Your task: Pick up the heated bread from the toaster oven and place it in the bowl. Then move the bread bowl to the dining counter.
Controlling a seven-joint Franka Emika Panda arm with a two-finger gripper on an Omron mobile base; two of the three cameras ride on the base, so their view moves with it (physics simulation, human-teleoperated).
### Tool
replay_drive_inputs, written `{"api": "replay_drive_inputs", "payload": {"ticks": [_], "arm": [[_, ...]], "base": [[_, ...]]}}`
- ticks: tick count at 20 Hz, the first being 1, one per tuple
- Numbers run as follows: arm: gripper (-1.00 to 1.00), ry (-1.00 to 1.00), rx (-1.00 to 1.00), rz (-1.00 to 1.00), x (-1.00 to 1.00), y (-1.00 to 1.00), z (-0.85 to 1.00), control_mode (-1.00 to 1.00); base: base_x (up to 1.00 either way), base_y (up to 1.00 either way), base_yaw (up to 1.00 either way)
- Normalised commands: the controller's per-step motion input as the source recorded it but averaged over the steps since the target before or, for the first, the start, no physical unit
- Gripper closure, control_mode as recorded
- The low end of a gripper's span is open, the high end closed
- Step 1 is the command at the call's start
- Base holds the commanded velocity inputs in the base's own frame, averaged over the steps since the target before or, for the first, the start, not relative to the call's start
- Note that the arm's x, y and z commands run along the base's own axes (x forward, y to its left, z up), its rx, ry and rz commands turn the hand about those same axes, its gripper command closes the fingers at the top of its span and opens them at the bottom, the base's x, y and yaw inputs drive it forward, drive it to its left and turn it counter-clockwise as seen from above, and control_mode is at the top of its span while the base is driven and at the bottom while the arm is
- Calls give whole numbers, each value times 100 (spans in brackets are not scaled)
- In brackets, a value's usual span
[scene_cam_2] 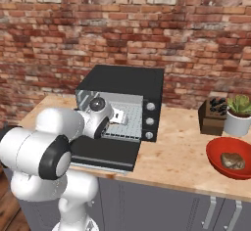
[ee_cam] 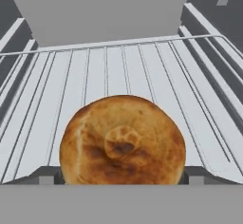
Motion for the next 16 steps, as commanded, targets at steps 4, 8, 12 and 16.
{"api": "replay_drive_inputs", "payload": {"ticks": [4,8,12,16], "arm": [[100,-2,0,0,-98,0,45,-100],[100,-2,0,-2,-100,0,63,-100],[100,-2,0,-6,-100,-10,84,-100],[100,-1,0,-16,-100,-39,86,-100]], "base": [[0,0,0],[0,0,0],[0,0,0],[0,0,0]]}}
